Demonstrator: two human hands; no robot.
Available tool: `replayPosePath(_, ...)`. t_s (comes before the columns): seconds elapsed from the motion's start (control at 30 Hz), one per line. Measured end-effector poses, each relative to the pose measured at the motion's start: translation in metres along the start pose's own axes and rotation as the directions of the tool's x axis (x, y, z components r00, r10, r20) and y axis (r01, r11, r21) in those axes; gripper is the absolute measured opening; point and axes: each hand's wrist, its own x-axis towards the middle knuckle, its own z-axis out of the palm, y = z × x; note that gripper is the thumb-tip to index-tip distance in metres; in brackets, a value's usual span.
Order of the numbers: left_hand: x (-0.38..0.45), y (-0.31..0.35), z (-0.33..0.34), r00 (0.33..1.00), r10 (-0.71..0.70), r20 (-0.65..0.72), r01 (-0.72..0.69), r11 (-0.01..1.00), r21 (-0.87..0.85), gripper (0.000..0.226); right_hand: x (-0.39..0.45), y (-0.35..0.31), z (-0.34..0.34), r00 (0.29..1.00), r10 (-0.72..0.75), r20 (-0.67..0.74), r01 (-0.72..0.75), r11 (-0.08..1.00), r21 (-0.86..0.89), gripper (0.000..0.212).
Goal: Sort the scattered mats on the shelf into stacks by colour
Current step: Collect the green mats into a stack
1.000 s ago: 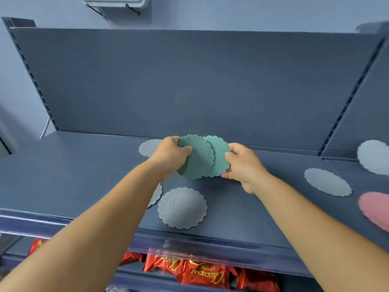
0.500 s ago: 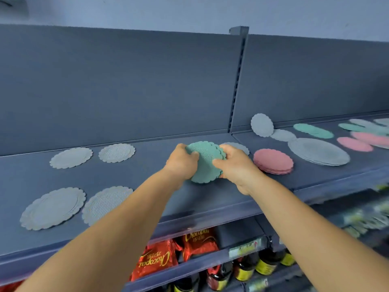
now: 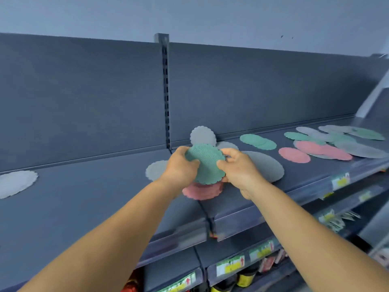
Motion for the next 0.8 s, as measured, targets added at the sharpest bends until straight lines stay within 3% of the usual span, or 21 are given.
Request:
replayPosePath(0.13, 0.031, 0.02, 0.055, 1.0, -0.028, -0.013, 0.027, 0.999, -0.021, 0.045, 0.034, 0.015, -0.057, 0.999, 0.01, 0.034, -0.008, 0.997, -0.078, 0.036)
replayPosePath(0.3, 0.065, 0.039, 0.103, 0.998, -0.062, -0.008, 0.062, 0.998, -0.016, 0.044, 0.073, 0.028, -0.108, 0.998, 0.008, 0.061, -0.001, 0.993, -0.117, 0.039)
replayPosePath(0.53, 0.117, 0.058, 0.145, 0.995, -0.051, 0.087, 0.044, 0.995, 0.09, 0.044, 0.124, 0.043, -0.143, 0.998, 0.062, -0.002, -0.062, 0.992, -0.114, 0.041)
replayPosePath(0.8, 0.18, 0.067, 0.175, 0.996, -0.061, 0.068, 0.053, 0.992, 0.117, 0.04, 0.171, 0.06, -0.18, 0.984, 0.162, -0.069, -0.176, 0.935, -0.307, 0.038)
